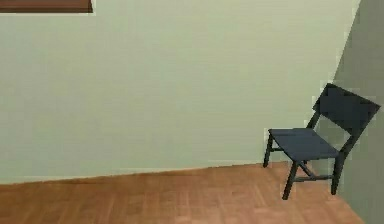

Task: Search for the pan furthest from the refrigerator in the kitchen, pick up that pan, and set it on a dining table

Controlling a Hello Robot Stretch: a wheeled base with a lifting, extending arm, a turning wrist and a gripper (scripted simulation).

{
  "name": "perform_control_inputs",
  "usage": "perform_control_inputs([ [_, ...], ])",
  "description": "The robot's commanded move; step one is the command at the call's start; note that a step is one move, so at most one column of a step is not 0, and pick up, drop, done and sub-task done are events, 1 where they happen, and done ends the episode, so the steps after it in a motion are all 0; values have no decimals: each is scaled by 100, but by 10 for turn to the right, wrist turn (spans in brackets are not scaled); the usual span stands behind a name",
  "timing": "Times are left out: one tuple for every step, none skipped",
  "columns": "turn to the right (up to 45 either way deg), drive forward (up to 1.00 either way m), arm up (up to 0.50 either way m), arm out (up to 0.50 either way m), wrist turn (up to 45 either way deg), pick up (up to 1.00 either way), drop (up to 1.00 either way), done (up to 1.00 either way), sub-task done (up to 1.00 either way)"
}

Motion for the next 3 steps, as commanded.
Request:
perform_control_inputs([
  [-450, 0, 0, 0, 0, 0, 0, 0, 0],
  [-30, 0, 0, 0, 0, 0, 0, 0, 0],
  [0, 45, 0, 0, 0, 0, 0, 0, 0],
])
